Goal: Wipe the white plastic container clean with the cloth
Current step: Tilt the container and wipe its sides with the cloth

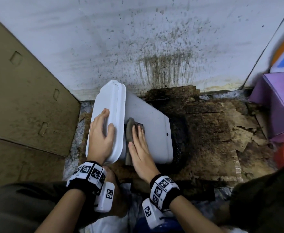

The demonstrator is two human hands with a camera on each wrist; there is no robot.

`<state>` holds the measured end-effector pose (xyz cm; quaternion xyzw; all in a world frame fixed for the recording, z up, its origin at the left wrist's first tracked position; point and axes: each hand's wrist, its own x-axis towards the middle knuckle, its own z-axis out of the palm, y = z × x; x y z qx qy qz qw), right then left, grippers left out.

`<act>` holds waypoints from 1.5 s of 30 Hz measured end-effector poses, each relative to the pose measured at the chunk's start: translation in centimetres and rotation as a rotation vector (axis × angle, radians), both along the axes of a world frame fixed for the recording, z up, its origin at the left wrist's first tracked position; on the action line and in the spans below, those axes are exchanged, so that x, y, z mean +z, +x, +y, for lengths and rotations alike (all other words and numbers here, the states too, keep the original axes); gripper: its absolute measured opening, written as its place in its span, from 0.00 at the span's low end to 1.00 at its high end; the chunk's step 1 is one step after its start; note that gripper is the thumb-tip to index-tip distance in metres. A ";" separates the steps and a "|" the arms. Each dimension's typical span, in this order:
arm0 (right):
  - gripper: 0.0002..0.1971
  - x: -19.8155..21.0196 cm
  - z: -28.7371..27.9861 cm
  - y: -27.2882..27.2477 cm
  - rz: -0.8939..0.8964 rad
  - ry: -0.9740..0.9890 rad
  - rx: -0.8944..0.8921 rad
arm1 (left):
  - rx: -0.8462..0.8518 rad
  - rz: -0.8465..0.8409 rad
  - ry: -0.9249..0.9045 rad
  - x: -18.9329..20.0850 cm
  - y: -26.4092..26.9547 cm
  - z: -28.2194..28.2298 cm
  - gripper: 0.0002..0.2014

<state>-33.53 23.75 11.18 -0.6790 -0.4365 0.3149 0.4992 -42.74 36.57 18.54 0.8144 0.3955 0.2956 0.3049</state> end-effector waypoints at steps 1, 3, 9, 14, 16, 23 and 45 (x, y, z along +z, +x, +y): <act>0.28 -0.1 -0.1 0.1 -0.025 -0.001 0.005 | 0.000 0.003 0.000 0.1 0.0 -0.1 0.25; 0.28 -0.5 -0.6 0.6 -0.071 -0.001 0.021 | -0.001 0.008 0.002 0.1 0.1 -0.2 0.26; 0.27 -4.2 -1.9 2.8 -0.016 -0.077 -0.036 | -0.007 -0.008 0.015 -0.1 0.0 0.0 0.26; 0.28 -7.2 -2.8 4.5 0.209 -0.236 -0.182 | -0.013 -0.011 0.004 0.2 0.3 -0.4 0.25; 0.28 -7.1 -2.8 5.3 0.346 -0.284 -0.228 | -0.005 -0.010 0.007 0.4 0.4 -0.5 0.25; 0.28 -6.2 -1.7 4.6 0.350 -0.324 -0.271 | -0.010 -0.009 0.001 0.5 0.7 -0.8 0.24; 0.25 -2.5 -2.1 4.0 0.163 -0.222 -0.084 | -0.043 0.059 0.051 0.7 1.5 -1.3 0.24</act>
